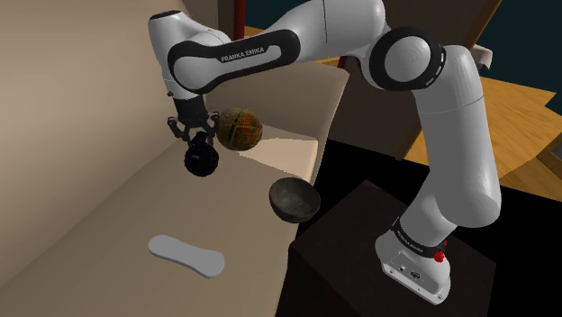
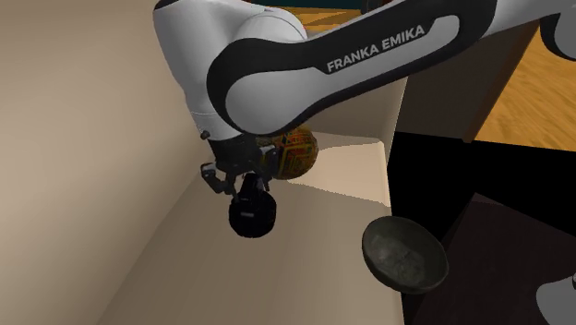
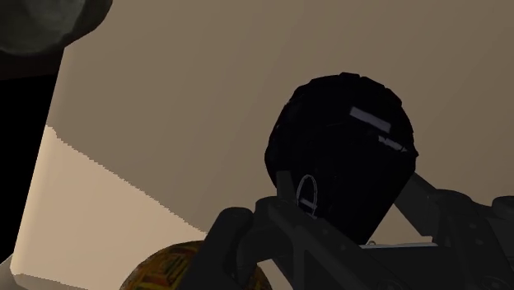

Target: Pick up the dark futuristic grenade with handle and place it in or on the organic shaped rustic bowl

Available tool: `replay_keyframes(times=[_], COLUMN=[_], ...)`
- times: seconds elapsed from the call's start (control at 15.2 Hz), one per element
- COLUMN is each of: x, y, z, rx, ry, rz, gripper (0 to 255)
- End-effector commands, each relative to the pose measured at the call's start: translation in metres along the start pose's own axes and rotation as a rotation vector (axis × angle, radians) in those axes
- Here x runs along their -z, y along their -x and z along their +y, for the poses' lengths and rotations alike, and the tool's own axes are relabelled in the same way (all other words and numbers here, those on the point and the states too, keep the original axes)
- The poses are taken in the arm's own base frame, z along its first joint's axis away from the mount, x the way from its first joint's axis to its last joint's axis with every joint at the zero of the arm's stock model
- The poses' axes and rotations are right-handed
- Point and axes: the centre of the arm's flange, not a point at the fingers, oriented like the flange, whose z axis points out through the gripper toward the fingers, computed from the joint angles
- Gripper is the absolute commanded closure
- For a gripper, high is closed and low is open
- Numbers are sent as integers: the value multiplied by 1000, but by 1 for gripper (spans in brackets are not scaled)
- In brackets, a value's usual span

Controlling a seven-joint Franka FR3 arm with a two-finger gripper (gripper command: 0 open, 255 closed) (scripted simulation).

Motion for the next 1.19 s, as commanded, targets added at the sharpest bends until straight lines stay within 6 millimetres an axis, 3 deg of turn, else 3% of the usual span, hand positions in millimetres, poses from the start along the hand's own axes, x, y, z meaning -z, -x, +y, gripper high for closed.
replay_keyframes(times=[0.0,1.12], x=[11,100], y=[0,-2], z=[2,15], rx=[0,0], ry=[-1,-1], rz=[1,1], gripper=[255,255])
